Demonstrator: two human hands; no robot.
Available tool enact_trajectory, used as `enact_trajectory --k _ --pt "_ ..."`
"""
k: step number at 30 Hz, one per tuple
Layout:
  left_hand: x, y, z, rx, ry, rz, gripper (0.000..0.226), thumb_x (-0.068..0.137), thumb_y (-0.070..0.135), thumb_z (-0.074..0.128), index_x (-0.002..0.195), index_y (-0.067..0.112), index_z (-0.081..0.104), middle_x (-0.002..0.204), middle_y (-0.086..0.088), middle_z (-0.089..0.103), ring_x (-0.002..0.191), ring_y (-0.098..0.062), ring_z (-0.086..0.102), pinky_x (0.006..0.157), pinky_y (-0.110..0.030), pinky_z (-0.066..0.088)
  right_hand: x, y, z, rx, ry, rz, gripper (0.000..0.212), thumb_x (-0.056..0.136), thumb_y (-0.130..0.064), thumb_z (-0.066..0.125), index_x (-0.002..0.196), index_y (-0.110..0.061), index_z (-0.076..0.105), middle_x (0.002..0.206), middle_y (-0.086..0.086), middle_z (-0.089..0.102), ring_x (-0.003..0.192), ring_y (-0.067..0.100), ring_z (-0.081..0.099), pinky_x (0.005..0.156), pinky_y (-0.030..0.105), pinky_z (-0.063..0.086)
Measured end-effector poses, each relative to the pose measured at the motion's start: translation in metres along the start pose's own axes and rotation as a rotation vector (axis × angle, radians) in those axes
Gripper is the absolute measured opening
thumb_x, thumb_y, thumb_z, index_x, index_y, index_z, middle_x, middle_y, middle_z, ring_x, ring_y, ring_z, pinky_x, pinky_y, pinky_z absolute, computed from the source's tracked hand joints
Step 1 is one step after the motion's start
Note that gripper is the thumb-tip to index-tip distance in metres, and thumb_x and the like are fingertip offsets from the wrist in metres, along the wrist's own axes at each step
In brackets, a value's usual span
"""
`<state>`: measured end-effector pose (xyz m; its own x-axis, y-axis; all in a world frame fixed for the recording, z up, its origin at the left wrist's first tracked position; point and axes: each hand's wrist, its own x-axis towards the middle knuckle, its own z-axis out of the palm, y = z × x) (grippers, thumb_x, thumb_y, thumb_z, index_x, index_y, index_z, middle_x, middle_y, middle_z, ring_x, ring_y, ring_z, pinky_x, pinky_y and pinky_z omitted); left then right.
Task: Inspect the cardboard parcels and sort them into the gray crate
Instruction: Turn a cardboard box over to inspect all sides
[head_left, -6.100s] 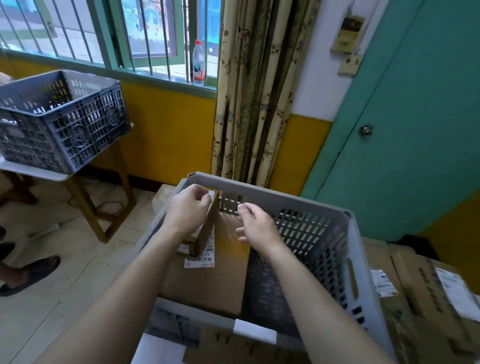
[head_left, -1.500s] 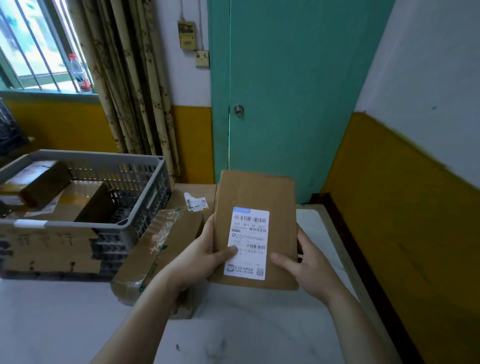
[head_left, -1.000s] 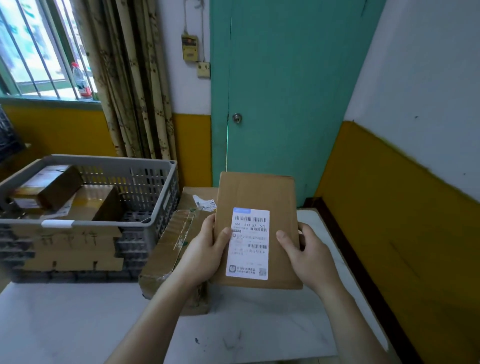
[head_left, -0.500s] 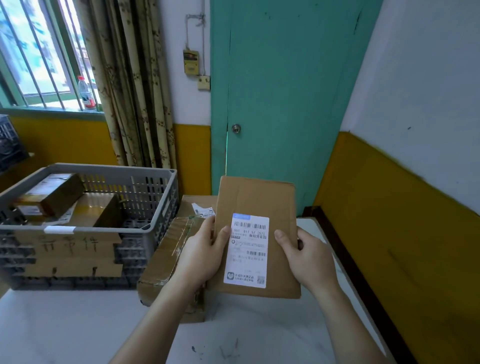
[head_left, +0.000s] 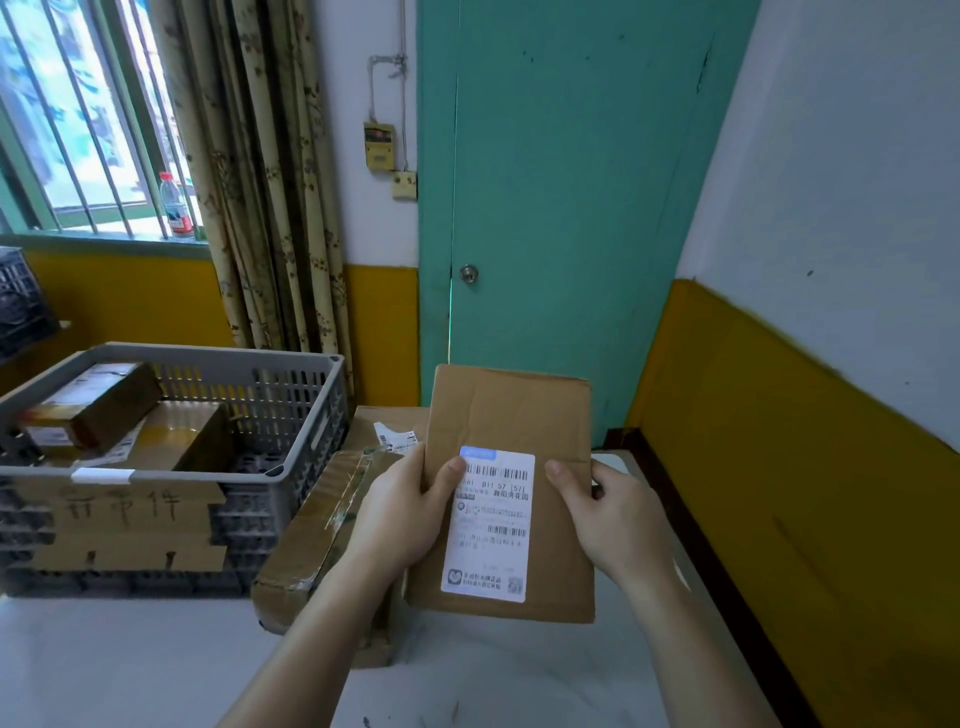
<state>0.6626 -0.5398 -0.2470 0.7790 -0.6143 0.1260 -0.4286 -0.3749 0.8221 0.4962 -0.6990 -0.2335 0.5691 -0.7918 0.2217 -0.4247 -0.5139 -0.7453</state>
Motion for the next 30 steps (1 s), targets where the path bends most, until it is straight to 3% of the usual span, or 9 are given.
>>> enact_trajectory --k 4,9,13,16,19,20,22,26,30 --pt "-0.001 0.004 -0.002 -0.068 -0.015 -0.038 0.020 0.097 0.060 0.057 0.110 0.046 0.051 0.096 0.027 0.067 0.086 0.012 0.066 0.066 -0.016 0.054 0.002 0.002 -0.005 0.054 -0.037 0.017 0.036 0.093 -0.065 0.054 0.100 -0.034 0.071 0.082 -0.021 0.071 0.076 0.001 0.067 0.057 0.024 0.049" --pt "0.005 0.014 0.000 -0.118 0.039 -0.063 0.047 0.092 0.070 0.054 0.100 0.024 0.056 0.098 0.007 0.072 0.089 -0.013 0.071 0.080 -0.044 0.060 0.006 -0.001 -0.010 0.088 0.057 0.012 0.049 0.080 -0.076 0.052 0.073 -0.027 0.061 0.070 -0.015 0.061 0.067 0.004 0.061 0.054 0.029 0.047" --pt "0.003 0.016 0.002 -0.096 0.055 -0.006 0.028 0.096 0.062 0.055 0.098 0.033 0.056 0.095 0.021 0.068 0.089 -0.003 0.069 0.074 -0.031 0.059 0.004 0.004 -0.006 0.051 0.104 -0.033 0.062 0.078 -0.077 0.049 0.062 -0.017 0.056 0.055 -0.006 0.056 0.052 0.012 0.055 0.048 0.028 0.035" --pt "0.002 0.017 -0.001 -0.095 0.061 -0.016 0.036 0.090 0.067 0.058 0.094 0.032 0.055 0.092 0.018 0.070 0.079 0.005 0.068 0.063 -0.021 0.053 0.005 0.006 -0.007 0.068 0.089 -0.017 0.061 0.073 -0.085 0.047 0.070 -0.025 0.061 0.060 -0.010 0.062 0.055 0.007 0.061 0.048 0.026 0.043" --pt "0.001 0.020 -0.006 -0.142 0.033 -0.009 0.060 0.084 0.070 0.062 0.129 0.032 0.052 0.112 0.016 0.067 0.098 -0.006 0.070 0.079 -0.032 0.060 0.008 0.006 -0.012 0.114 0.029 0.002 0.062 0.073 -0.091 0.048 0.101 -0.039 0.067 0.077 -0.025 0.065 0.071 -0.003 0.067 0.060 0.023 0.056" --pt "0.000 0.022 -0.007 -0.140 0.001 0.021 0.071 0.086 0.067 0.062 0.147 0.038 0.041 0.118 0.017 0.064 0.102 -0.007 0.070 0.084 -0.031 0.060 0.009 0.005 -0.013 0.108 0.022 -0.006 0.062 0.074 -0.090 0.049 0.107 -0.041 0.067 0.080 -0.028 0.062 0.073 -0.006 0.066 0.062 0.021 0.055" --pt "-0.001 0.024 -0.007 -0.118 -0.058 0.106 0.071 0.094 0.059 0.059 0.157 0.045 0.029 0.120 0.022 0.066 0.098 0.006 0.070 0.079 -0.016 0.058 0.008 0.003 -0.016 0.094 0.027 -0.024 0.063 0.075 -0.086 0.051 0.114 -0.040 0.067 0.081 -0.030 0.058 0.074 -0.008 0.062 0.061 0.016 0.049" --pt "-0.007 0.029 -0.010 -0.339 -0.119 0.036 0.055 0.091 0.056 0.063 0.139 0.035 0.046 0.120 0.015 0.068 0.094 0.008 0.071 0.066 -0.014 0.058 0.002 0.000 -0.021 0.192 -0.061 0.003 0.061 0.080 -0.081 0.047 0.116 -0.037 0.067 0.092 -0.024 0.068 0.090 0.003 0.067 0.078 0.029 0.057" --pt "-0.010 0.044 -0.009 -0.394 -0.015 -0.136 0.056 0.085 0.077 0.049 0.107 0.026 0.055 0.108 0.003 0.068 0.094 -0.011 0.069 0.072 -0.031 0.054 -0.003 -0.011 -0.023 0.176 -0.065 0.060 0.061 0.084 -0.082 0.031 0.102 -0.033 0.063 0.089 -0.013 0.068 0.084 0.004 0.063 0.062 0.023 0.045"
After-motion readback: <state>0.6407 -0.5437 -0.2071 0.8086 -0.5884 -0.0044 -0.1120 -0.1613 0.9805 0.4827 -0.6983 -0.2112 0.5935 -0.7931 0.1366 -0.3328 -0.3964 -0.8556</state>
